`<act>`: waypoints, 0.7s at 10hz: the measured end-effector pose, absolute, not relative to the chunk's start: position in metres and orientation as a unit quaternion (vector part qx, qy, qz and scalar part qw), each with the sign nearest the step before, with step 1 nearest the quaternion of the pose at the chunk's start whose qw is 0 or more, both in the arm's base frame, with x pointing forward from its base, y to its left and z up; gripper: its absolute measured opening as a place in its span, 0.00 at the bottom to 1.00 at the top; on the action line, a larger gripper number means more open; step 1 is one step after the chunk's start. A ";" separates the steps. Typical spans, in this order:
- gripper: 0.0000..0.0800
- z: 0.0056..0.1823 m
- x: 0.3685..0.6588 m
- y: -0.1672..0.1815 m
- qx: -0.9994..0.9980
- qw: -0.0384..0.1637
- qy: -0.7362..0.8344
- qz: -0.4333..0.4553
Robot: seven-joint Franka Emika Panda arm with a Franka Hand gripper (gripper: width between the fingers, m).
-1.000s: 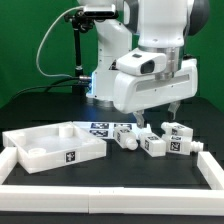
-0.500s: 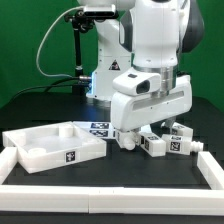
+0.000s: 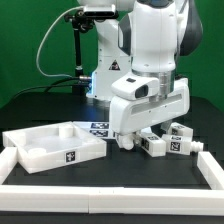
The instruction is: Assemble one leg
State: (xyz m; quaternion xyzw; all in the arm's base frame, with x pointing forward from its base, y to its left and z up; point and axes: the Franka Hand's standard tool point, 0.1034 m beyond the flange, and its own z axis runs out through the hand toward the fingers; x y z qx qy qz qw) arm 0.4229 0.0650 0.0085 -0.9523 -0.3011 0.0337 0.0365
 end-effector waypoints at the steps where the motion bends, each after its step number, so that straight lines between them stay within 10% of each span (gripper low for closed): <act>1: 0.50 0.009 0.423 0.065 -0.952 0.036 -0.301 0.034; 7: 0.36 0.012 0.378 0.065 -0.971 0.030 -0.231 0.048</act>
Offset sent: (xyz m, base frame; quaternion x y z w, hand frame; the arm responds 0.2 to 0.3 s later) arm 0.0000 0.0000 0.0000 0.0000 0.0000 0.0000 1.0000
